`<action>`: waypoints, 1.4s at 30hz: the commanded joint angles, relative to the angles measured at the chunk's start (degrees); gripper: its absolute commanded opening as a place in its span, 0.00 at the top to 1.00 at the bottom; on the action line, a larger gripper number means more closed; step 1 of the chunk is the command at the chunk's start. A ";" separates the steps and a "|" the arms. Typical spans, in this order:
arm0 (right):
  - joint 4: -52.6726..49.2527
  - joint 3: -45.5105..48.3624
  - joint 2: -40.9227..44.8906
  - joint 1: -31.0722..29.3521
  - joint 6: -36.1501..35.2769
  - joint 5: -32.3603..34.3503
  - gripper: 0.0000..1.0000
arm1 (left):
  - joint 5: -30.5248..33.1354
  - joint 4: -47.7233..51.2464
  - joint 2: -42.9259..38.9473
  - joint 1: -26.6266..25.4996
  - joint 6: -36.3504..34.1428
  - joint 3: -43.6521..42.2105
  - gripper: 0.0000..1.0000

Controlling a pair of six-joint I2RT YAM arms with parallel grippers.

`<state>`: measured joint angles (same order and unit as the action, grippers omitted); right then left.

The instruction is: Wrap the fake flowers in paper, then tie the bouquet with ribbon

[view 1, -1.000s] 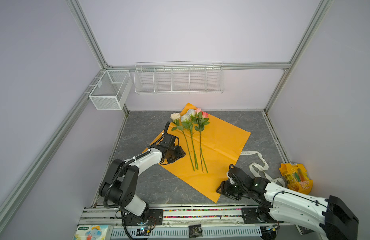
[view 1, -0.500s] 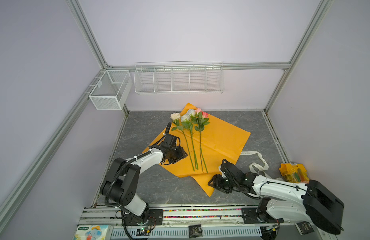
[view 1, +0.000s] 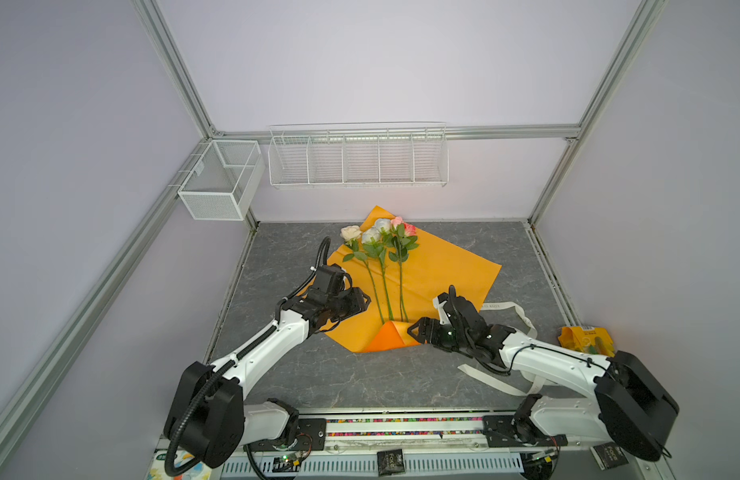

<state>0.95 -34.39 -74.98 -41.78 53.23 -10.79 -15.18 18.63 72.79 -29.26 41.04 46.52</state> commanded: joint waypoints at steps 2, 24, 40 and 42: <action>2.34 -2.77 -3.80 2.20 -3.86 -1.87 0.19 | -5.21 -5.39 -1.59 -2.70 -0.52 -4.79 0.63; -5.38 -11.00 -7.97 11.99 -9.75 -8.72 0.19 | -3.75 -16.72 19.49 -12.34 6.70 -3.03 0.77; -26.09 -10.12 -5.77 8.09 -18.87 2.24 0.69 | -3.34 -16.11 21.75 -12.32 7.99 -3.29 0.77; -27.81 -10.51 -7.39 9.00 -18.62 5.15 0.70 | -3.41 -15.71 21.76 -12.29 7.46 -3.09 0.77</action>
<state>-21.06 -45.52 -80.27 -33.61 35.55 -12.32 -19.38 2.04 94.32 -41.43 48.40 43.51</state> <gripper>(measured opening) 0.302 0.227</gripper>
